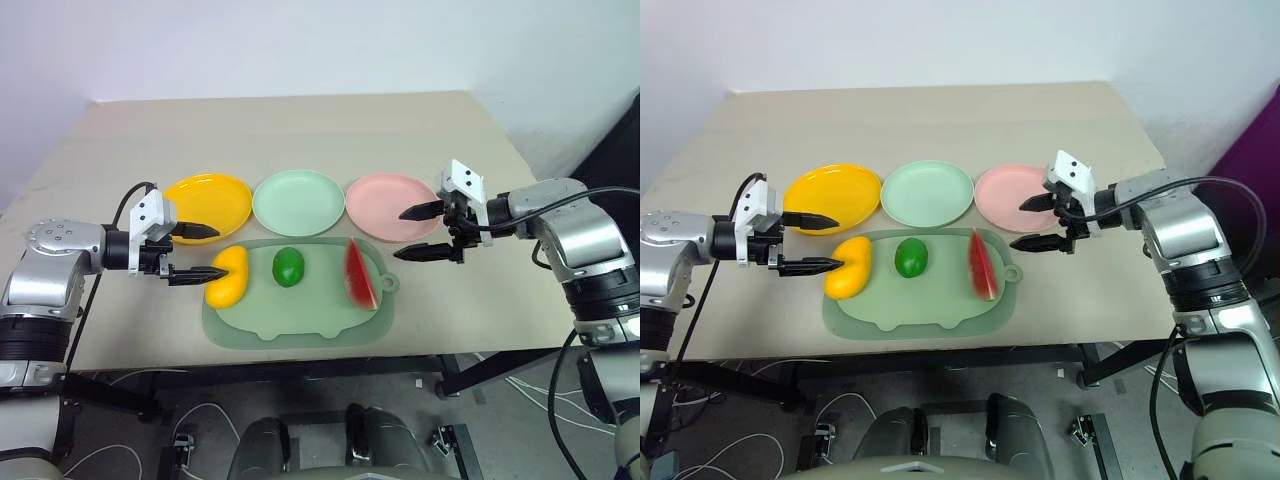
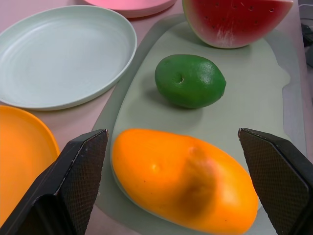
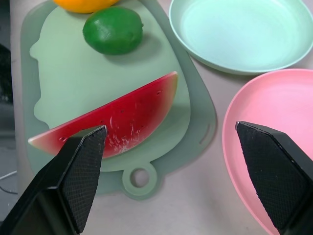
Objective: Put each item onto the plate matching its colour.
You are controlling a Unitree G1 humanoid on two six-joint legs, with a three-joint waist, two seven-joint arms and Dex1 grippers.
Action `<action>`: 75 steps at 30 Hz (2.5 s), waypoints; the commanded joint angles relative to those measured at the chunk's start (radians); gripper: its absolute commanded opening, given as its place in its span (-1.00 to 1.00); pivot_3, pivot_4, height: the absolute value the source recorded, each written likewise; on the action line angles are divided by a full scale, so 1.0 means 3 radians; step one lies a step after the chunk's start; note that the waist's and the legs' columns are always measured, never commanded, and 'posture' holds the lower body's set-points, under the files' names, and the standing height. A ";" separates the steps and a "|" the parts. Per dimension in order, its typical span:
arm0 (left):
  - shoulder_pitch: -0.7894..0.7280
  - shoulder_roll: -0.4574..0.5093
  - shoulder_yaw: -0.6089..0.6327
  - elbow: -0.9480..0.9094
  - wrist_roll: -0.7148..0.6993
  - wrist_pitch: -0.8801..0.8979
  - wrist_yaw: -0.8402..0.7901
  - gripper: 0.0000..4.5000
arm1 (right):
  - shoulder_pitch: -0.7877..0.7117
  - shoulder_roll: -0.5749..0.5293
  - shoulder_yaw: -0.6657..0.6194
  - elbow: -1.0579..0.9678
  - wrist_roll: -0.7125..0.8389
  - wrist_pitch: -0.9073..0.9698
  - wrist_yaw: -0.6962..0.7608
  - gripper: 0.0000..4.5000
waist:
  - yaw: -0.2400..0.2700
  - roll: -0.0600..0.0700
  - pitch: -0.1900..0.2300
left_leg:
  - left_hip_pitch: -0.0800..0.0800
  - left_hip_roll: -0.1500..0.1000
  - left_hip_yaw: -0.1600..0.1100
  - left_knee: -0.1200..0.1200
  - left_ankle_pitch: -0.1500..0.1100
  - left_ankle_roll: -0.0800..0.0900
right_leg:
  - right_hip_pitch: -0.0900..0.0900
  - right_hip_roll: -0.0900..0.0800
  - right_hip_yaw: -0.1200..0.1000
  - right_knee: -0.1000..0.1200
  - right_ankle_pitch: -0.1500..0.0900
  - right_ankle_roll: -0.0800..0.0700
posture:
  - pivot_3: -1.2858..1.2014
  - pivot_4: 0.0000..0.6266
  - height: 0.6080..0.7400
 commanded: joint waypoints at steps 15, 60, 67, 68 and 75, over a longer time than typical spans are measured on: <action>-0.0053 -0.0081 0.0062 -0.0072 -0.0039 -0.0018 0.0109 0.99 | -0.0642 0.0177 -0.0134 -0.0389 0.0495 0.1861 -0.0637 1.00 | 0.0001 -0.0003 -0.0002 | -0.0002 0.0001 -0.0002 0.0003 0.0000 0.0000 | -0.0001 -0.0001 0.0001 0.0004 0.0003 -0.0005 | 0.03 -0.52 1.00; -0.0123 -0.0155 0.0016 0.0005 0.0010 -0.0023 0.0203 0.99 | -0.0996 0.0849 -0.0919 0.0671 0.3574 0.3259 -0.5580 1.00 | -0.0015 -0.0009 -0.0006 | -0.0009 0.0003 -0.0004 0.0017 0.0000 0.0003 | 0.0001 -0.0003 0.0001 -0.0001 0.0013 -0.0009 | 0.03 -0.52 1.00; -0.0105 -0.0156 0.0029 0.0000 0.0005 -0.0019 0.0219 0.99 | -0.0903 0.0927 -0.0998 0.0716 0.4379 0.3259 -0.6420 1.00 | -0.0012 -0.0009 -0.0006 | -0.0009 0.0003 -0.0006 0.0013 0.0000 0.0004 | 0.0002 -0.0001 0.0001 -0.0001 0.0013 -0.0008 | 0.03 -0.52 1.00; -0.0106 -0.0158 0.0030 0.0004 0.0004 -0.0018 0.0222 0.99 | -0.0887 0.0935 -0.0998 0.0716 0.4488 0.3257 -0.6512 1.00 | -0.0012 -0.0009 -0.0006 | -0.0009 0.0003 -0.0006 0.0012 0.0000 0.0004 | 0.0002 -0.0001 0.0001 -0.0002 0.0013 -0.0008 | 0.03 -0.52 1.00; -0.0134 -0.0169 0.0021 0.0028 0.0009 -0.0006 0.0235 0.99 | -0.0540 0.0695 -0.0484 0.0443 0.5665 0.2728 -0.7235 1.00 | -0.0012 -0.0008 -0.0005 | -0.0010 0.0004 -0.0008 0.0011 -0.0001 0.0005 | 0.0005 -0.0003 0.0001 -0.0007 0.0013 -0.0008 | 0.03 -0.52 1.00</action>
